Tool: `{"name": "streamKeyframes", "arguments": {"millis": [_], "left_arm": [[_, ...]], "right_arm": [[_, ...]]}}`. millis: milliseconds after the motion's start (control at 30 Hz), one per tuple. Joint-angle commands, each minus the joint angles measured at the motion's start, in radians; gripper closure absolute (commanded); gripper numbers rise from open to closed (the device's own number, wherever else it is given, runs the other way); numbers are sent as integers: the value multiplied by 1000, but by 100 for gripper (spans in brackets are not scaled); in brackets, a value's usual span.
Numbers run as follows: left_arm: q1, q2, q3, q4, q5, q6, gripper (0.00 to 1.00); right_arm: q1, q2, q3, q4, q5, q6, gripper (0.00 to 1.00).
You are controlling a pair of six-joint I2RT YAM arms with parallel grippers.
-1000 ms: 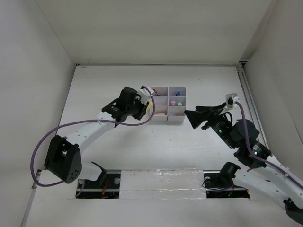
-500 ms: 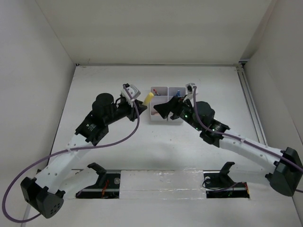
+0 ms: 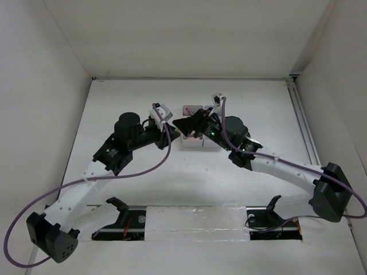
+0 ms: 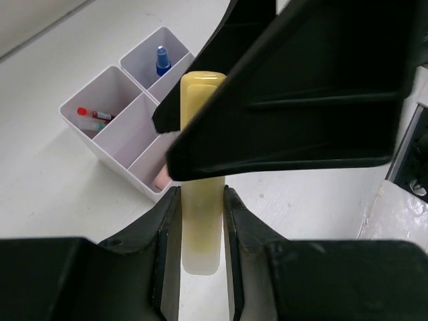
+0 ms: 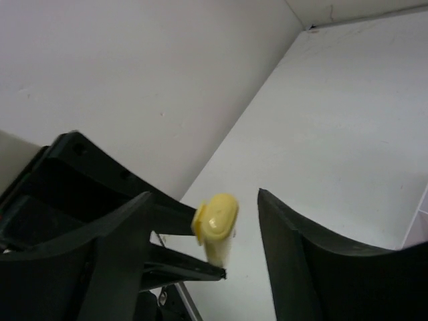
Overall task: Sort the stationery into containers
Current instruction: Place the pen in the storage box.
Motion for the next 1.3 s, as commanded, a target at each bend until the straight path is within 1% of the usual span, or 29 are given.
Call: {"name": "streamKeyframes", "arguments": {"millis": [0,33,67,133,167,200,267,300,333,367,400,467,533,633,667,733,767,800,867,900,967,1067,1200,1267], "left_arm": [[0,-43,2,49,34,-10,100],[0,-43,2,49,34,-10,100],[0,-43,2,49,34,-10,100],[0,-43,2,49,34,-10,100],[0,-34,2,49,34,-10,100],[0,-33,2,49,34,-10,100],[0,-24,13,29,45,-10,100],[0,-11,13,14,45,3,94],[0,-1,26,3,45,3,82],[0,15,26,-7,45,3,46],[0,26,36,-35,45,22,1],[0,45,48,-44,45,31,0],[0,57,59,-67,34,31,0],[0,57,68,-67,-61,22,0],[0,46,68,-67,-128,22,0],[0,32,68,-67,-238,-24,0],[0,17,68,-55,-303,-42,0],[0,3,68,-55,-460,-61,0],[0,3,57,-44,-637,-137,0],[0,-6,57,-58,-755,-151,0],[0,-6,57,-70,-834,-176,0],[0,-26,57,-70,-854,-185,0],[0,-26,57,-70,-831,-185,0],[0,-4,57,-70,-820,-176,0]], "right_arm": [[14,20,47,86,-13,5,36],[14,29,56,86,-13,5,43],[14,29,56,86,-13,5,58],[27,38,56,95,-13,5,77],[27,38,56,95,-13,5,94],[27,38,56,95,-13,5,100],[37,38,56,95,-4,5,100],[37,38,67,84,-4,5,100],[37,38,67,73,-4,-21,100],[37,28,67,64,18,-42,100],[37,27,81,52,28,-67,100],[10,18,107,17,19,-151,100],[-61,27,119,7,-11,-244,100],[-169,27,129,-8,-20,-321,100],[-196,27,129,-20,-21,-364,100],[-270,27,129,-46,-21,-406,100],[-289,27,129,-65,1,-439,100],[-308,27,129,-94,13,-455,100],[-360,55,129,-111,13,-481,100],[-377,55,116,-111,13,-490,100],[-418,67,98,-111,13,-490,100],[-444,89,70,-111,4,-501,100],[-455,89,31,-111,67,-501,100],[-464,78,-2,-85,79,-501,100]]}}
